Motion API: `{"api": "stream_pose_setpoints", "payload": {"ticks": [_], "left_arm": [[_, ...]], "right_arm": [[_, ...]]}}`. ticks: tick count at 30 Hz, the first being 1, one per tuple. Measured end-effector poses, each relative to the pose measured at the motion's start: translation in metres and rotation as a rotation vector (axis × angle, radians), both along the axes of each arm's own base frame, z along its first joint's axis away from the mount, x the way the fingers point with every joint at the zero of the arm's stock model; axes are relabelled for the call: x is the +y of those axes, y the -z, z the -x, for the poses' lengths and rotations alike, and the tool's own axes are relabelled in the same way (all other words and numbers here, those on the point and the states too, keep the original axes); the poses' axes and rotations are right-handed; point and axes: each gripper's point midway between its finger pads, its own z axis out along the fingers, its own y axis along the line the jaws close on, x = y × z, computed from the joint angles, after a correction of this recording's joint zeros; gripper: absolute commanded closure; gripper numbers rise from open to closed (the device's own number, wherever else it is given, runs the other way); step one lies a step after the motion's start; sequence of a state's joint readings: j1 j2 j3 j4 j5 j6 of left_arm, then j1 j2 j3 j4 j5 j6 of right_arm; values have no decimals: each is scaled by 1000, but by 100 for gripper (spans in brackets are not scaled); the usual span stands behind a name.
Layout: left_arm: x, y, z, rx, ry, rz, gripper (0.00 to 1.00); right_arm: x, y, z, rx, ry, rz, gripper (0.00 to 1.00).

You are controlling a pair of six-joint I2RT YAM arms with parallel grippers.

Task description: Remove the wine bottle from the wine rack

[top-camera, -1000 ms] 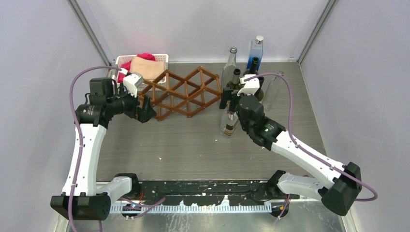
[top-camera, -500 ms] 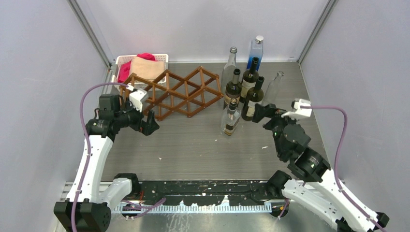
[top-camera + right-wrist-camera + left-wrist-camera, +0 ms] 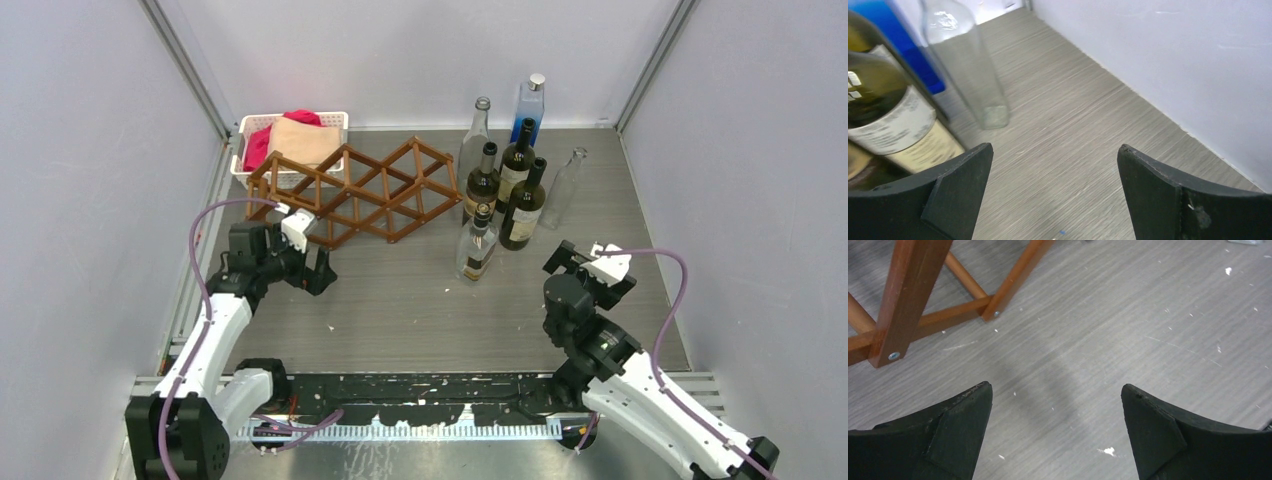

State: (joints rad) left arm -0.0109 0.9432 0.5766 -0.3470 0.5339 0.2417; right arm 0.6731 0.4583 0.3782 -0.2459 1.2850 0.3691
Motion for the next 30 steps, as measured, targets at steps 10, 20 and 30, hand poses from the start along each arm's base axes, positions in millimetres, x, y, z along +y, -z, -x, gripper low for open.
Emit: {"api": "stream_pose_setpoints", "payload": {"ticks": [10,20,30], "left_arm": [[-1,43,-25,-46,-60,52,0],[9,47,-47,-205,-121,35,0],[25,50,-75,-277,-216,-5,0]], "right_arm": [[-41,38,-23,43,219,37,0],[-57,76,-49,65,235,4,0],[-49,100,-75,76,165,-27,0]]}}
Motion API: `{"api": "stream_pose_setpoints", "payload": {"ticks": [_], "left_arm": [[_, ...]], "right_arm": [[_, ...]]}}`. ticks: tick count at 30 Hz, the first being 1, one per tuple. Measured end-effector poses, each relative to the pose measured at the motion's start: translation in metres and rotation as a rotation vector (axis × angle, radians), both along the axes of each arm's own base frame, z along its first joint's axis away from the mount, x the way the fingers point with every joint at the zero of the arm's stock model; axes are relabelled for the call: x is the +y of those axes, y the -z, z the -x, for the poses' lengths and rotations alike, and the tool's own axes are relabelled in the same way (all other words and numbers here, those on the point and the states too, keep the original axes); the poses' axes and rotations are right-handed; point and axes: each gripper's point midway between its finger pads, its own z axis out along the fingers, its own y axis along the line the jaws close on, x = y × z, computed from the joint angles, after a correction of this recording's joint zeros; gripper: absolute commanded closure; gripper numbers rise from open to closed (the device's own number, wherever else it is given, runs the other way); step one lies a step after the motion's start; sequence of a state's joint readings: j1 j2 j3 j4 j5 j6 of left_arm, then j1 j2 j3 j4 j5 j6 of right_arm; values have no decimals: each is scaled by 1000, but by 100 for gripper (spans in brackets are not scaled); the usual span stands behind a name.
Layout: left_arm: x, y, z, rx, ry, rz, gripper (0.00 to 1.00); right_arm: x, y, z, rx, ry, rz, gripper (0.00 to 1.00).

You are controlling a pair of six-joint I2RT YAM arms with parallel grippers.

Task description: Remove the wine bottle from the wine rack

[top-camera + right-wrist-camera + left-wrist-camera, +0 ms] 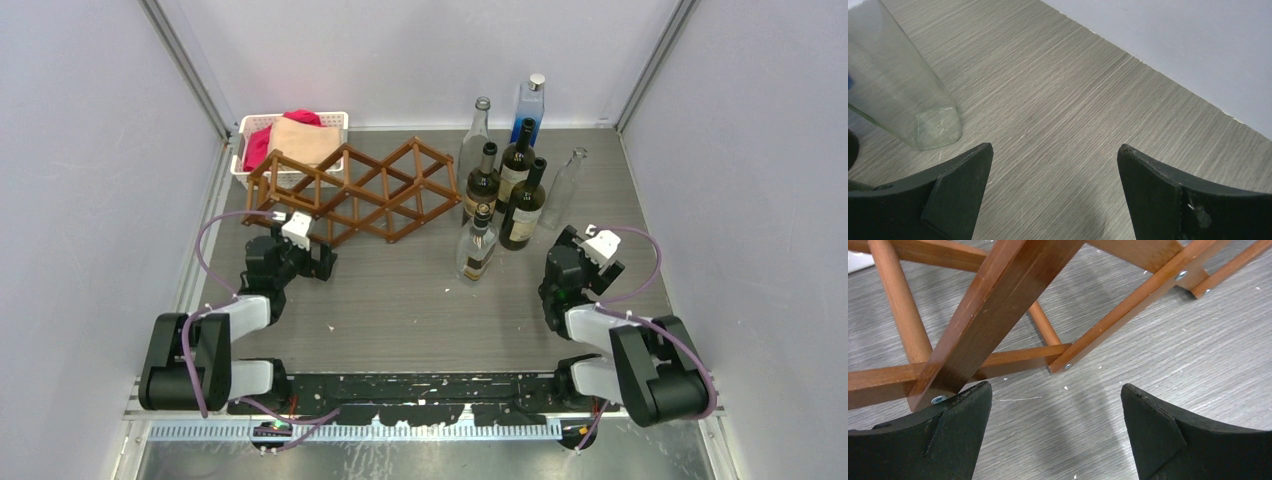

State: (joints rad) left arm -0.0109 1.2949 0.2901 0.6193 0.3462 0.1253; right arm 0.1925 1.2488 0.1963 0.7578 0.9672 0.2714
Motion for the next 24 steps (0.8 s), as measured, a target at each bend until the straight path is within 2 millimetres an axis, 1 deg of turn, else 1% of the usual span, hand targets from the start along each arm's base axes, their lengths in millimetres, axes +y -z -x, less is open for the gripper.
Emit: {"api": "stream_pose_setpoints", "payload": {"ticks": [4,6,9,12,15,18,19,22,24], "left_arm": [[2,0,-8,-18,-32,21,0],[3,2,-15,-37,-45,29,0],[6,13,-22,-36,-67,40,0],[7,26,-23,-10,-82,41,0],[10,21,-26,-30,-96,41,0],[14,19,-28,-37,-128,48,0],[16,19,-29,-38,-145,47,0],[22,17,-33,-40,-184,44,0],[25,15,-38,-32,-203,48,0]], "right_arm": [[1,5,-9,3,-37,-12,0],[-2,4,-13,-9,-44,-25,0],[-12,6,-17,-27,-31,-44,0],[-16,17,-22,-7,-45,-60,0],[-6,24,-32,20,-119,-72,0],[8,28,-48,22,-220,-76,0],[12,32,-52,30,-252,-74,0],[21,44,-54,74,-308,-77,0],[23,42,-58,79,-324,-75,0]]}}
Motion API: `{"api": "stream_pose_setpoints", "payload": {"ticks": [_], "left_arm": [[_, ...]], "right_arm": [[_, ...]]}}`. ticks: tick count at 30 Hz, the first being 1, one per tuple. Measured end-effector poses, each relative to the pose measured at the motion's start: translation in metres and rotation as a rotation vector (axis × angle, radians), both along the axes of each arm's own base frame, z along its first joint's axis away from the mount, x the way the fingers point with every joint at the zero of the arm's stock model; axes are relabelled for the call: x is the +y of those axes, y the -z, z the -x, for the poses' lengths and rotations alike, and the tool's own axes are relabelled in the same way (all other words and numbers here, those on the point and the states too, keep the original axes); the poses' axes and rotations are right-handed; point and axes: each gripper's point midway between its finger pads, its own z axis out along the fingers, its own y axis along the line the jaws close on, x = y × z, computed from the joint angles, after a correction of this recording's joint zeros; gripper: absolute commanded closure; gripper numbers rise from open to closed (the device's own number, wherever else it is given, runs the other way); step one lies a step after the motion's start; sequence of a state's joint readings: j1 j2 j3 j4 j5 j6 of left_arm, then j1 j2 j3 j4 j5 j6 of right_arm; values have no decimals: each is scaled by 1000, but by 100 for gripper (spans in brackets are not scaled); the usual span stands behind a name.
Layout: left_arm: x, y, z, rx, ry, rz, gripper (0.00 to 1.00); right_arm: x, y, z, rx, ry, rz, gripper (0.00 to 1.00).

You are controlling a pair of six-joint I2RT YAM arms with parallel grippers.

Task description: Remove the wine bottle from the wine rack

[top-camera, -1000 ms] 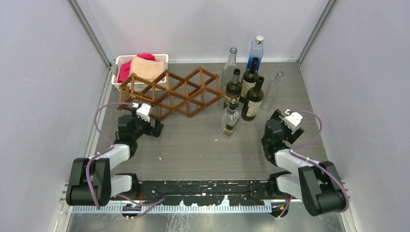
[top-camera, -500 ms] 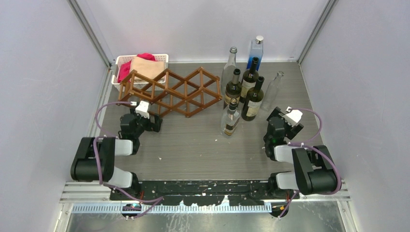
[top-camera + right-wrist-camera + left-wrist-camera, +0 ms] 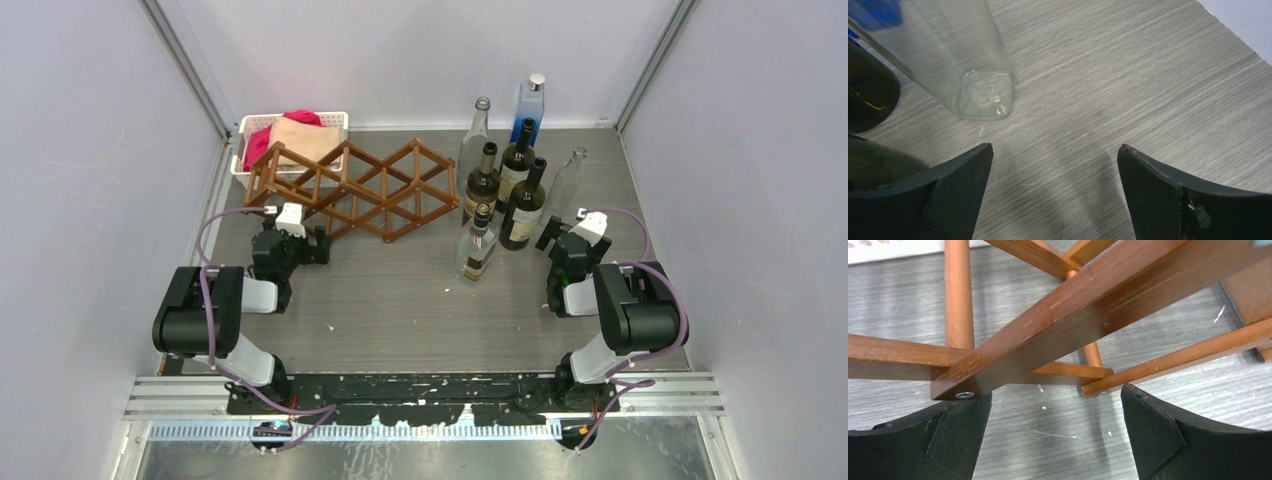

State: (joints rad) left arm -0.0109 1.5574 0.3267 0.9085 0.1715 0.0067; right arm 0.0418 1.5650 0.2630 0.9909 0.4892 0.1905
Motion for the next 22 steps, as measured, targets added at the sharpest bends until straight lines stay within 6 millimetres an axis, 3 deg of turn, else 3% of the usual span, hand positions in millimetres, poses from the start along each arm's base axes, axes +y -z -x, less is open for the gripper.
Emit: {"api": "stream_pose_setpoints", "payload": {"ticks": [5,22], "left_arm": [[4,-5,-6,-9,-28,2,0],[6,-3,-5,3,-47,11,0]], "right_arm": [[4,-13,-17,-26,-20,-4,0],[4,-9,-16,-4,-24,-4,0]]}}
